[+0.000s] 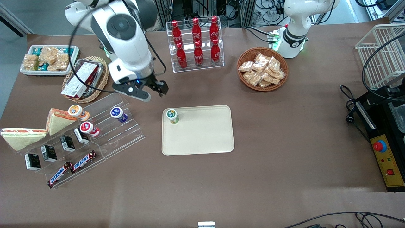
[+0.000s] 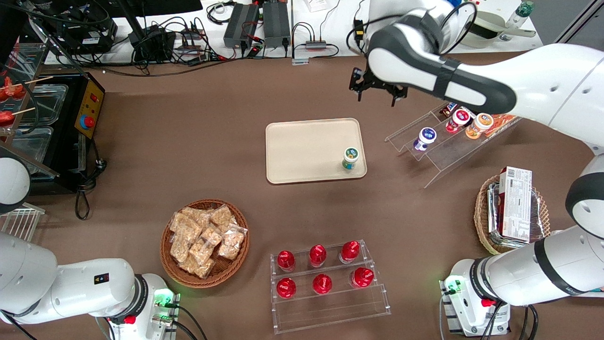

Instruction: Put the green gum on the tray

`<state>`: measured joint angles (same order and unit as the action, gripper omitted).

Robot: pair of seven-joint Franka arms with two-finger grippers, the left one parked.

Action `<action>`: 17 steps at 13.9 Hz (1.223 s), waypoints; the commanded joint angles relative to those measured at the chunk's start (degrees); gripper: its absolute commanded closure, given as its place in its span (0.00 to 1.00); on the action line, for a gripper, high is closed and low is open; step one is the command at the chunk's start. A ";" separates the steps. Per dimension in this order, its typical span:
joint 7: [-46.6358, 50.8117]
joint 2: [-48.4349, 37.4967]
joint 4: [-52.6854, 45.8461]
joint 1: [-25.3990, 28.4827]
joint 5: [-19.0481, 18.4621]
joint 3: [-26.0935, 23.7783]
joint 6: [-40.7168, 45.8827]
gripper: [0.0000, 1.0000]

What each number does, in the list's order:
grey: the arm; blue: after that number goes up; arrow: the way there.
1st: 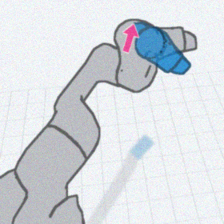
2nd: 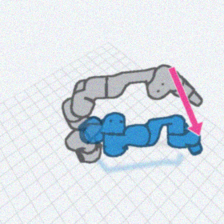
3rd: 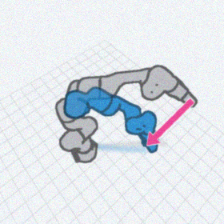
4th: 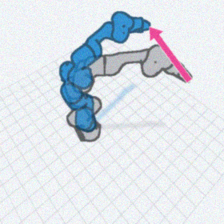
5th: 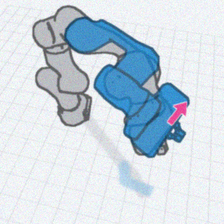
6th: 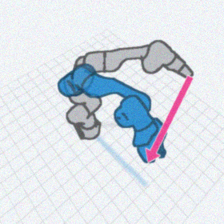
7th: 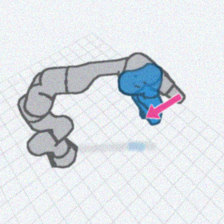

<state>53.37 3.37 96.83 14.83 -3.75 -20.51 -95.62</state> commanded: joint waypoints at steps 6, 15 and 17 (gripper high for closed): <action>-32.59 -11.36 3.80 -2.61 -1.34 14.51 4.21 0.00; -52.92 -9.61 0.29 -14.64 3.91 20.51 3.24 0.00; -54.86 -9.79 0.12 -14.91 4.54 20.60 3.42 0.00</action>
